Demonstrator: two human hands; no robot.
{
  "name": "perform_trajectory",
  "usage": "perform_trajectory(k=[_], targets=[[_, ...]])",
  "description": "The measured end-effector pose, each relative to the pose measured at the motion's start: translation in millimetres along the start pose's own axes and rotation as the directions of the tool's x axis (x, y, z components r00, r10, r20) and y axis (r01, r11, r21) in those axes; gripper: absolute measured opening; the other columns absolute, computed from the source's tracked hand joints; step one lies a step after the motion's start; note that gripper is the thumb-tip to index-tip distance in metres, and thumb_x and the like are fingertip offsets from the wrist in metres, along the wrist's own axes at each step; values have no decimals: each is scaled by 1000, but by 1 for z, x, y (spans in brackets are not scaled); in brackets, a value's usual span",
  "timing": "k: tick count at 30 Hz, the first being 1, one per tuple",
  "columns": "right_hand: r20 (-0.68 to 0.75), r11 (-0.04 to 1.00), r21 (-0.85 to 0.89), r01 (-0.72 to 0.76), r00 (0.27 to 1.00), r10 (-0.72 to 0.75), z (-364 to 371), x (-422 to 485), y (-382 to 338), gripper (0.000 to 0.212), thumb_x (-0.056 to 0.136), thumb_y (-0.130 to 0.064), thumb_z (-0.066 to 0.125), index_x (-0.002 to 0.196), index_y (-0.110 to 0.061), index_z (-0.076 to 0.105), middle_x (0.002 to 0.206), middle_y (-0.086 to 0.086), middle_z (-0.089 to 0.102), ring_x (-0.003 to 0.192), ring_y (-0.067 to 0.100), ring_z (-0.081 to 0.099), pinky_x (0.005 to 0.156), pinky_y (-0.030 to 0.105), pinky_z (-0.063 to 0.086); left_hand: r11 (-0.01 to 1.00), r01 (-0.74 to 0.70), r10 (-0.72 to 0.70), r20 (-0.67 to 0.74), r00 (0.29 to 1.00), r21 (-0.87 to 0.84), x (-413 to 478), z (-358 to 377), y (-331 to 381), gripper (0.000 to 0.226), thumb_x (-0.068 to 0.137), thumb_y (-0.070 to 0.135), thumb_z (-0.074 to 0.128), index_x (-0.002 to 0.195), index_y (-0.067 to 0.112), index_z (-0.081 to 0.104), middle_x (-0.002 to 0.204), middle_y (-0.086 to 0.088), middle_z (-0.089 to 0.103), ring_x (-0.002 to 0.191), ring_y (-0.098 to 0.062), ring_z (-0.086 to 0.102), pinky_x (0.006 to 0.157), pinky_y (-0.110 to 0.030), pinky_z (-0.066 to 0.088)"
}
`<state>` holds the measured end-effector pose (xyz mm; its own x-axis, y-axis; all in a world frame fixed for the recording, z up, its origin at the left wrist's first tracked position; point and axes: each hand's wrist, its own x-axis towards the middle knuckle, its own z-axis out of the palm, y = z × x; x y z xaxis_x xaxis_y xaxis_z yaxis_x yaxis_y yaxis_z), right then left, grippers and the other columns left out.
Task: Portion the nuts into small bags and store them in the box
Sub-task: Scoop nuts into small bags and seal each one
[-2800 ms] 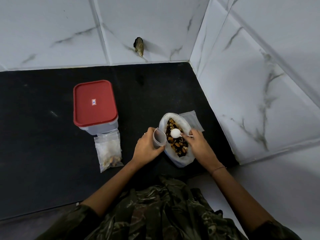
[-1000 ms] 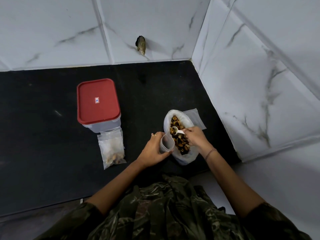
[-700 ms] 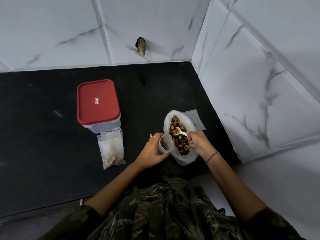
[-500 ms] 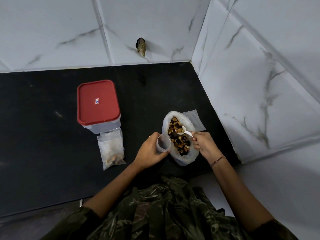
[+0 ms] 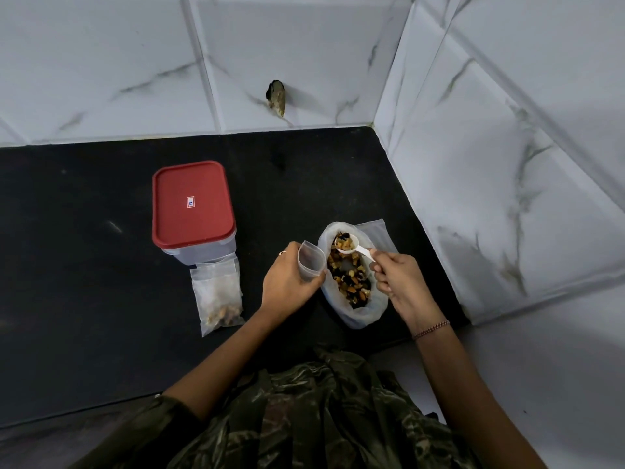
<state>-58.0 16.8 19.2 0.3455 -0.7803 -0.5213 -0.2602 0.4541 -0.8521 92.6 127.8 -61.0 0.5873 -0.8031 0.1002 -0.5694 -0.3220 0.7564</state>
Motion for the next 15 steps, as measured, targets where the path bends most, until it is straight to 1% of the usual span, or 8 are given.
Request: perform_trajectory(k=[2, 4, 6, 7, 9, 12, 14, 15], targets=[[22, 999, -35, 40, 999, -39, 7, -7, -4, 21, 94, -15, 53, 75, -10, 60, 59, -1, 44, 41, 1, 35, 35, 11, 27, 1000, 18, -18, 3, 1000, -5, 3, -1, 1, 50, 77, 57, 66, 110, 23, 50, 104, 9, 60, 91, -4, 59, 76, -30, 55], [40, 989, -117, 96, 995, -92, 16, -11, -5, 20, 95, -17, 53, 78, -10, 62, 58, -2, 45, 44, 3, 37, 38, 12, 29, 999, 28, -28, 3, 1000, -18, 4, -2, 2, 49, 77, 57, 65, 109, 24, 50, 102, 10, 60, 89, -4, 59, 74, -29, 55], [38, 953, -242, 181, 984, -177, 24, -12, -1, 19, 95, -20, 53, 87, -10, 67, 59, -5, 47, 48, 3, 41, 43, 14, 33, 999, 36, -36, 2, 999, -32, 5, -2, 4, 46, 77, 56, 66, 108, 25, 50, 100, 11, 60, 88, -3, 59, 73, -27, 54], [38, 913, -325, 247, 968, -248, 28, -13, 1, 20, 95, -22, 52, 94, -10, 69, 60, -8, 50, 51, 2, 45, 47, 14, 35, 998, 42, -41, 1, 999, -42, 6, -3, 5, 45, 77, 54, 67, 107, 26, 50, 100, 12, 60, 88, -3, 59, 73, -26, 53], [69, 784, -480, 394, 908, -414, 32, -14, 5, 23, 96, -23, 51, 102, -11, 70, 69, -10, 59, 61, 0, 54, 56, 11, 39, 997, 48, -48, -2, 999, -59, 7, -4, 7, 42, 77, 50, 70, 106, 26, 50, 100, 12, 60, 88, -2, 59, 73, -23, 51], [125, 635, -582, 508, 828, -547, 40, -18, 7, 24, 97, -17, 49, 109, -9, 67, 93, 0, 67, 73, -2, 55, 67, 3, 41, 993, 64, -65, -11, 998, -96, 9, -5, 9, 40, 76, 45, 73, 103, 26, 50, 98, 11, 61, 88, -2, 59, 73, -21, 49], [192, 474, -661, 582, 741, -643, 45, -19, 11, 25, 97, -15, 48, 114, -9, 65, 106, 2, 65, 87, 1, 56, 76, 5, 40, 990, 80, -83, -21, 996, -114, 10, -5, 10, 40, 75, 46, 73, 101, 25, 50, 96, 10, 61, 86, -3, 59, 73, -24, 50], [241, 387, -686, 617, 694, -678, 46, -19, 15, 26, 97, -14, 47, 116, -9, 64, 109, 4, 63, 94, 6, 57, 81, 9, 40, 989, 85, -89, -28, 996, -122, 11, -5, 10, 41, 75, 47, 72, 100, 24, 51, 95, 10, 62, 86, -3, 60, 72, -25, 51]])
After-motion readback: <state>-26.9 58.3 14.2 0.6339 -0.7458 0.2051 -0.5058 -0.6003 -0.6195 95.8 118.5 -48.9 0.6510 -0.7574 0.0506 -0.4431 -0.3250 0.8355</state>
